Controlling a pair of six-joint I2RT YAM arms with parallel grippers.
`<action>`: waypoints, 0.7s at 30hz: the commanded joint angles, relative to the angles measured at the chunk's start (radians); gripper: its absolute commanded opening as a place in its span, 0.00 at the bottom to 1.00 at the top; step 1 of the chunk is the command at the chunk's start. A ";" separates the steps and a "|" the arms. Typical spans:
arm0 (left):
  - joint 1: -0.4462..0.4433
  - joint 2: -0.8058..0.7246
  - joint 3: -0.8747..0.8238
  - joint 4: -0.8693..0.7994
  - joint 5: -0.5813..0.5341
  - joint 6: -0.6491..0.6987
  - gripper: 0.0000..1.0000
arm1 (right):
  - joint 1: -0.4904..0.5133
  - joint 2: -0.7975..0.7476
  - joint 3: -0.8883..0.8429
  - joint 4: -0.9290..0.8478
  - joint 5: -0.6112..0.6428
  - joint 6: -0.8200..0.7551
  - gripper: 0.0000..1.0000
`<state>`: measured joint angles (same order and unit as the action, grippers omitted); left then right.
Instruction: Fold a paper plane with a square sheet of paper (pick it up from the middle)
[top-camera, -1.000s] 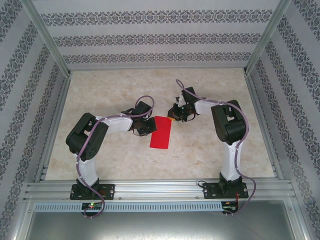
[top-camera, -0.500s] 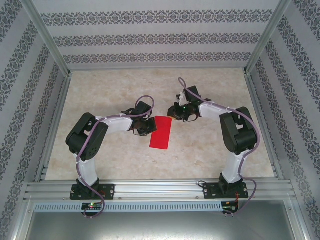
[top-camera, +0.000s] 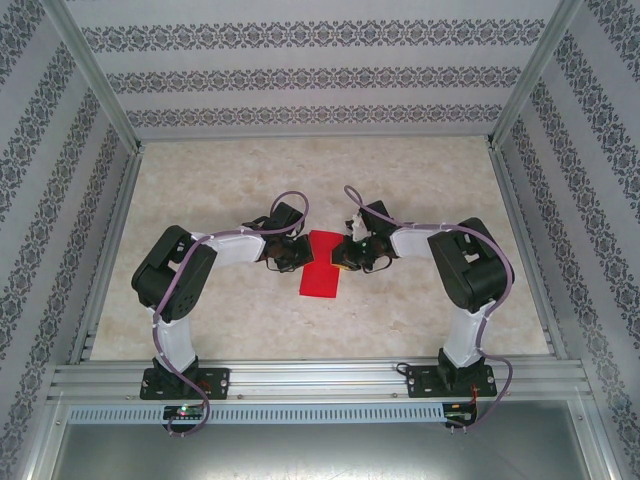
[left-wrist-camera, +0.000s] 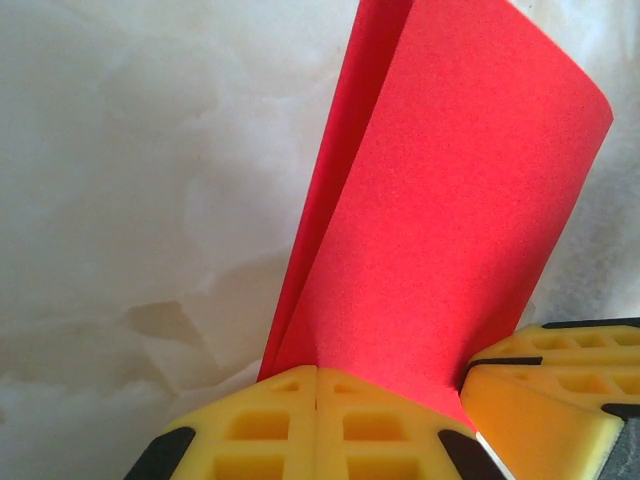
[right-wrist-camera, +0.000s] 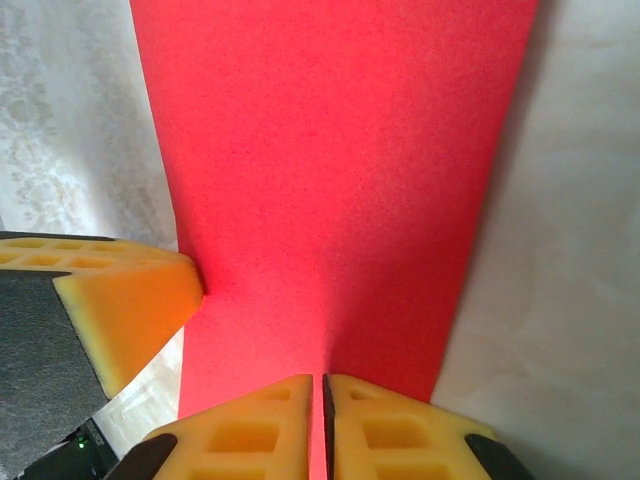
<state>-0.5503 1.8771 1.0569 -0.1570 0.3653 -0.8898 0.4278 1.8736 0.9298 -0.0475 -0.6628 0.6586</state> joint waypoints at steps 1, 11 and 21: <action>-0.008 0.002 -0.032 -0.114 -0.037 0.014 0.00 | 0.004 -0.058 -0.025 -0.004 0.004 -0.015 0.14; -0.009 0.007 -0.031 -0.115 -0.040 0.012 0.00 | 0.096 -0.173 -0.174 0.068 -0.017 0.044 0.13; -0.010 0.007 -0.029 -0.118 -0.038 0.014 0.00 | 0.179 -0.158 -0.272 0.085 0.058 0.076 0.13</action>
<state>-0.5503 1.8763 1.0561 -0.1608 0.3653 -0.8898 0.5827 1.7004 0.6796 0.0589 -0.6521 0.7303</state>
